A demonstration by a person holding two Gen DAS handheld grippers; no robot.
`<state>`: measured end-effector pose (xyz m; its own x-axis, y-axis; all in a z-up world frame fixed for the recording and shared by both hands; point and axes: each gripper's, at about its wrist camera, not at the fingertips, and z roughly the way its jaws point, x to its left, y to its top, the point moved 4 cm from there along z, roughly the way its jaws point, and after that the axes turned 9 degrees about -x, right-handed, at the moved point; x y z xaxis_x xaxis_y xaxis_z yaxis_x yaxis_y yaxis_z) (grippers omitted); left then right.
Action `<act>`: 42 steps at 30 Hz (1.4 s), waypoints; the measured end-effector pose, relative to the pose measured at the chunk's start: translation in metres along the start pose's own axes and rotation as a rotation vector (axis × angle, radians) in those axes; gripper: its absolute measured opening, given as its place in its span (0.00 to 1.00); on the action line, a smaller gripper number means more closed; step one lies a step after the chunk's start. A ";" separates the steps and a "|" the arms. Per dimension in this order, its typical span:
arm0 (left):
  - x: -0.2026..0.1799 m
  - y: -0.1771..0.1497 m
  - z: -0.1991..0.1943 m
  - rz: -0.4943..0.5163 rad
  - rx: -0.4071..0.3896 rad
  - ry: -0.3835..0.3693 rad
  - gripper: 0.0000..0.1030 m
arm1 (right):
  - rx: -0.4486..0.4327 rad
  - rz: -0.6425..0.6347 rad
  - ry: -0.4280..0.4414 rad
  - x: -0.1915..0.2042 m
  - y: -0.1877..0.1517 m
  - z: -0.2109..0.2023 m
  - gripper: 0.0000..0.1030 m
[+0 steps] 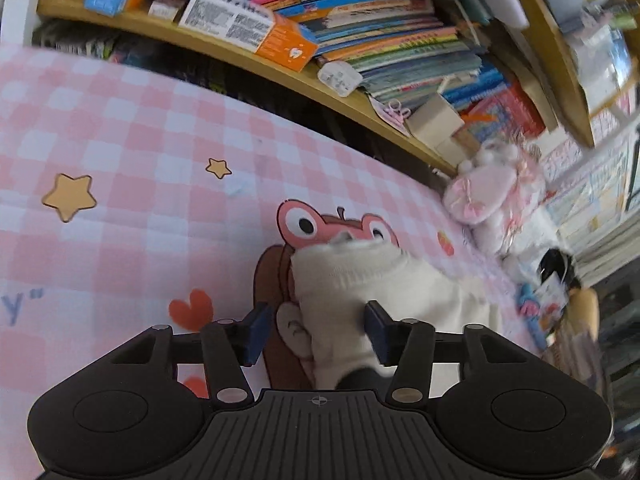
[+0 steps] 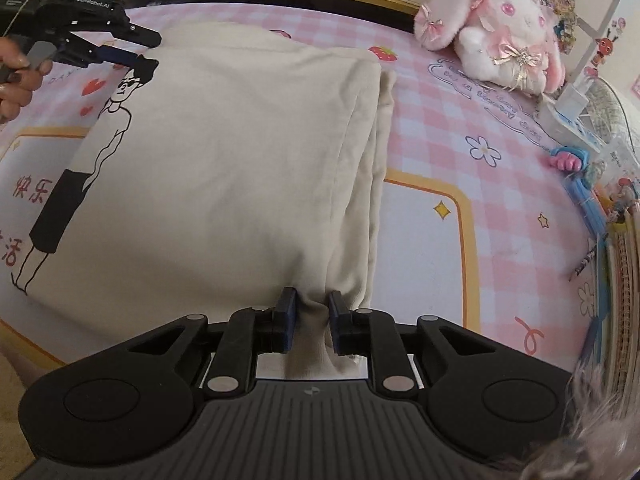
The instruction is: Fold clothes
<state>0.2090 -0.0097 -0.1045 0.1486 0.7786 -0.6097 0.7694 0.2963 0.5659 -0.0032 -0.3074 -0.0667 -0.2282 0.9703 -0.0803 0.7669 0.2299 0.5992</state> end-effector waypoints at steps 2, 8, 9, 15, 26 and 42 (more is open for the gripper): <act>0.002 0.005 0.008 -0.035 -0.001 -0.063 0.32 | -0.014 -0.004 -0.015 0.002 -0.002 -0.001 0.16; -0.033 0.026 0.002 0.191 -0.121 -0.162 0.11 | -0.017 0.006 -0.052 0.006 -0.003 -0.002 0.16; -0.030 0.026 0.011 0.196 -0.091 -0.122 0.11 | -0.014 0.005 -0.055 0.007 -0.002 -0.002 0.16; -0.008 0.025 0.036 0.124 0.013 -0.016 0.22 | -0.003 0.006 -0.064 0.008 -0.001 -0.001 0.16; -0.028 0.005 0.015 0.279 -0.010 -0.013 0.09 | -0.007 0.033 -0.058 0.006 -0.001 -0.001 0.17; -0.036 -0.044 -0.041 0.292 0.035 0.079 0.20 | -0.016 0.062 -0.059 0.006 -0.002 -0.002 0.17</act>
